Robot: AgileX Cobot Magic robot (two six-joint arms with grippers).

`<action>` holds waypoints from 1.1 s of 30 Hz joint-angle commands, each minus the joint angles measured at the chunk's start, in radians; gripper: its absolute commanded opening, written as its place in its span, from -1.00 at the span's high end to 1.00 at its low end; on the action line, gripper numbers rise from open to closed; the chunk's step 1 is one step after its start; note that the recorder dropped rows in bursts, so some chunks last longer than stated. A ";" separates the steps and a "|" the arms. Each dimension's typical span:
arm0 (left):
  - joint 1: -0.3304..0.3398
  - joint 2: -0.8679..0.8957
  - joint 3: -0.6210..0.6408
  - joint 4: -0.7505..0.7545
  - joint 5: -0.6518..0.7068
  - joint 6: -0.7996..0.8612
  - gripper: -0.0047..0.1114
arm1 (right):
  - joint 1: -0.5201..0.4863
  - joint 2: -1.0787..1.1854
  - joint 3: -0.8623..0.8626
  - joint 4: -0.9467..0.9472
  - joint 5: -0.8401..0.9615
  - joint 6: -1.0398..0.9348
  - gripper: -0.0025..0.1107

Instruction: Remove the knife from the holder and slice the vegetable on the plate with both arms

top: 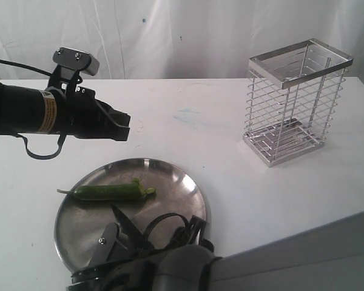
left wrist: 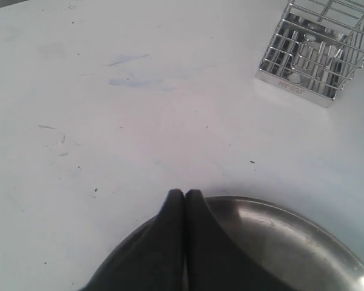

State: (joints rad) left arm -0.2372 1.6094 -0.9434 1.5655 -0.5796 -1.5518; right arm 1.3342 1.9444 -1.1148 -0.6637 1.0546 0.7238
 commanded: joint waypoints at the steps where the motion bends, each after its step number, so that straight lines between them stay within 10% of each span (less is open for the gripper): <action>1: -0.005 -0.002 0.005 0.013 -0.028 -0.006 0.92 | 0.000 0.002 -0.001 -0.021 -0.035 0.013 -0.37; 17: -0.005 -0.002 0.005 0.035 -0.056 -0.006 0.92 | -0.020 0.072 -0.001 -0.055 0.041 0.015 -0.28; 21: -0.005 -0.002 0.005 0.035 -0.056 -0.006 0.92 | -0.038 0.072 -0.001 -0.064 0.041 0.015 0.12; 24: -0.005 -0.002 0.005 0.035 -0.054 -0.006 0.92 | -0.038 0.072 -0.001 -0.068 0.039 0.015 0.93; 33: -0.005 -0.004 0.004 -0.024 -0.054 -0.021 0.92 | -0.038 0.054 -0.001 -0.091 0.167 -0.066 0.96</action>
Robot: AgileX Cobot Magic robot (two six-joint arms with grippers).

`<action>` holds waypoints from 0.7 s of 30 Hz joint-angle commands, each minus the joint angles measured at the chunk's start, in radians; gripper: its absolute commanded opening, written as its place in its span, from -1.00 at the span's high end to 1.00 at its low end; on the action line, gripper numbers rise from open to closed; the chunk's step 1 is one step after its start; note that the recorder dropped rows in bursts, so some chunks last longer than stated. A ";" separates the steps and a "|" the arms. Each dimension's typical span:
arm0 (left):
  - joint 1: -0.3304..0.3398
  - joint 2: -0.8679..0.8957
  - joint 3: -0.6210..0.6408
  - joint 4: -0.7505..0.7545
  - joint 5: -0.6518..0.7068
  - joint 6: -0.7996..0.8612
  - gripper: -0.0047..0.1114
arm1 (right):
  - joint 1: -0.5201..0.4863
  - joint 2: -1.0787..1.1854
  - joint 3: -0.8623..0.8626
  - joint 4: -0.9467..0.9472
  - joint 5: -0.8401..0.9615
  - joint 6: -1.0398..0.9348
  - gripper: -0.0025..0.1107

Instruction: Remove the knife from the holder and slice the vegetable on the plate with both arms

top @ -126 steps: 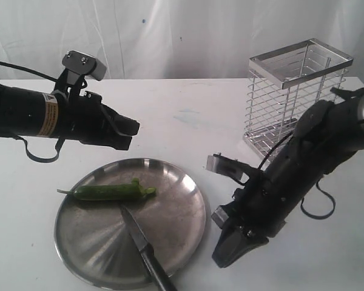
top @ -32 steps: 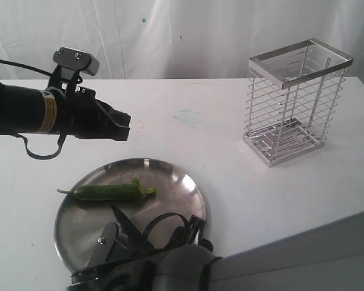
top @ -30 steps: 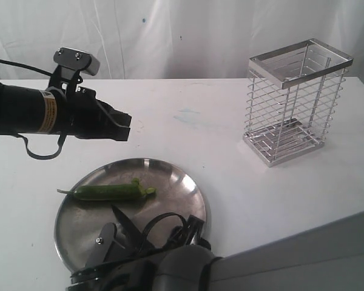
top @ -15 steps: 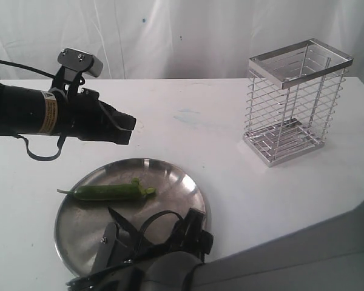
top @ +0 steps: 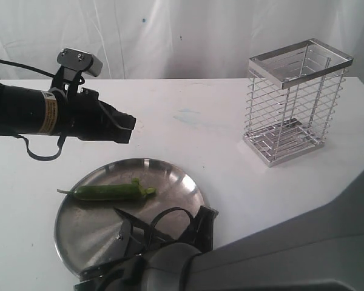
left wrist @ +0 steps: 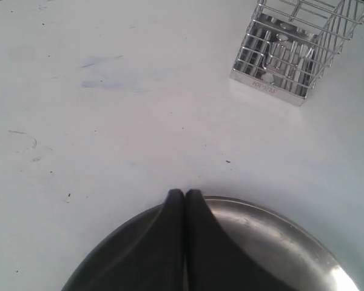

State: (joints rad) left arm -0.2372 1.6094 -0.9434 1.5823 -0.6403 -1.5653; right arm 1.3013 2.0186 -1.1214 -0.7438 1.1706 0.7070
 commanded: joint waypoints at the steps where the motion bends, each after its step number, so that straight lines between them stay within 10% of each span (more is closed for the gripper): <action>1: -0.005 -0.004 -0.001 -0.040 0.009 -0.008 0.92 | -0.006 -0.027 0.006 -0.005 0.051 -0.058 0.96; 14: 0.086 -0.159 -0.001 -0.050 0.136 -0.143 0.92 | -0.009 -0.315 0.042 0.177 -0.001 -0.246 0.96; 21: 0.144 -0.237 -0.001 0.022 0.144 -0.186 0.92 | -0.182 -0.543 0.087 0.386 -0.093 -0.376 0.96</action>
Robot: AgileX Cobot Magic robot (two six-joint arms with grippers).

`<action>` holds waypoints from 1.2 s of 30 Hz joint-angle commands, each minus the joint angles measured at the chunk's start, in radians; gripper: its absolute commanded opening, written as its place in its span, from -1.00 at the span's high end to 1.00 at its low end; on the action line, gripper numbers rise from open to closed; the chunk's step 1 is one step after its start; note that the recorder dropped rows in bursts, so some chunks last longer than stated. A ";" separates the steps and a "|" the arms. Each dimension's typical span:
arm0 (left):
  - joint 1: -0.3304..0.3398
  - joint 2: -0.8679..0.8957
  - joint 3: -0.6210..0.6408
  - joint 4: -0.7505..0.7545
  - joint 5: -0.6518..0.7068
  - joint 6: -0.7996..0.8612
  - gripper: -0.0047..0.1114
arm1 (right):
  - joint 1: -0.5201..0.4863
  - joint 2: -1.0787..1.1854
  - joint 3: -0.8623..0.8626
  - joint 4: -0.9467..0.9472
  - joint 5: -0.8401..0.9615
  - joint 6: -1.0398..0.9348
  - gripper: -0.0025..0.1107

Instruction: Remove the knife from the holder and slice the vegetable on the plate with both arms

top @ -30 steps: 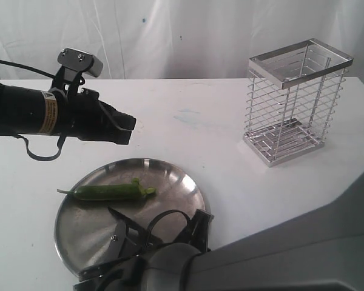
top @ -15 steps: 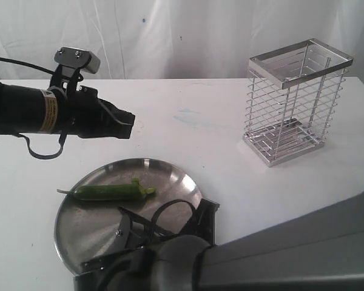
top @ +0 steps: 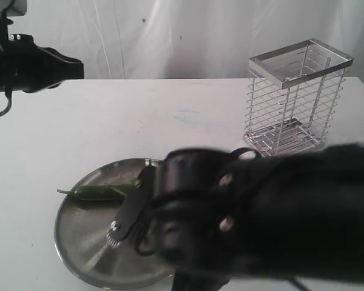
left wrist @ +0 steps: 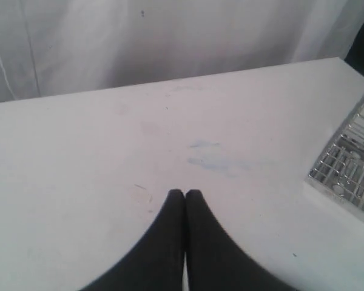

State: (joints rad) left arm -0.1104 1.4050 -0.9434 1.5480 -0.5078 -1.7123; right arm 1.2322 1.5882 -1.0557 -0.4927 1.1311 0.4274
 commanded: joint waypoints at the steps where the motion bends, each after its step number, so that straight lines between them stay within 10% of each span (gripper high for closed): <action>1: 0.019 -0.037 -0.001 0.068 0.019 -0.041 0.92 | -0.158 -0.139 0.025 0.213 -0.087 -0.155 0.96; 14: 0.019 -0.025 0.037 0.121 0.146 -0.039 0.92 | -0.630 -0.146 0.033 1.106 -0.136 -0.797 0.96; 36: 0.019 0.290 0.036 -0.128 -0.431 0.387 0.92 | -0.454 0.131 0.033 0.934 -0.418 -0.049 0.96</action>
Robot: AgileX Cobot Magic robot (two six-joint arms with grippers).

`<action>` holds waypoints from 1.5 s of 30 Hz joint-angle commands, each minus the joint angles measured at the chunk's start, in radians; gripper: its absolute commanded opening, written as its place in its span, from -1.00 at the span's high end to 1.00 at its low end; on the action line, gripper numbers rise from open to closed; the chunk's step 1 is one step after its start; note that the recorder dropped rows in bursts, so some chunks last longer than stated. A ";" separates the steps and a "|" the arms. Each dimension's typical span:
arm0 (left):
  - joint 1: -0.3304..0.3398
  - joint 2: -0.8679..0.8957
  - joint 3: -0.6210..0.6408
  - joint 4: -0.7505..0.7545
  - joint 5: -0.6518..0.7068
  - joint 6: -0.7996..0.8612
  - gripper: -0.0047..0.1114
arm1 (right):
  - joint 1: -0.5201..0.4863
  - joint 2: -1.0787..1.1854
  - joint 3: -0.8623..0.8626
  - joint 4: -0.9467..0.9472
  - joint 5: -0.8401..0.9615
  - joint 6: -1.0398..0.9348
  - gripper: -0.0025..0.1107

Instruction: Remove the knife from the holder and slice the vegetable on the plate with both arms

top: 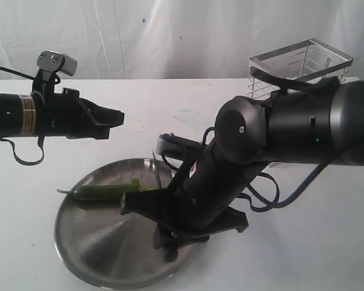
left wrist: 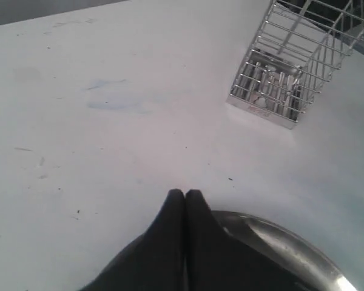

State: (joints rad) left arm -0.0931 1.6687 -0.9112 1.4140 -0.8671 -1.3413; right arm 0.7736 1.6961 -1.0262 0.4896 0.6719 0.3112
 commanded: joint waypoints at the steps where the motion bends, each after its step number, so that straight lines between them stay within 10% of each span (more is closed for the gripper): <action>1: 0.002 0.048 0.004 0.000 -0.112 0.016 0.92 | 0.004 0.033 0.004 -0.048 0.053 0.067 0.96; 11: 0.002 0.226 0.003 -0.097 -0.301 0.014 0.92 | 0.004 0.041 0.002 -0.033 0.054 -0.079 0.96; 23: -0.122 0.232 0.003 -0.106 -0.126 0.112 0.92 | 0.004 0.065 0.002 0.019 0.022 -0.074 0.96; 45: -0.124 0.275 0.003 -0.165 -0.028 0.149 0.92 | 0.004 0.120 0.002 0.070 -0.022 -0.213 0.96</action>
State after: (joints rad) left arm -0.2127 1.9416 -0.9112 1.2521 -0.8964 -1.1961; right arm 0.7777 1.8206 -1.0262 0.5605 0.6718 0.1258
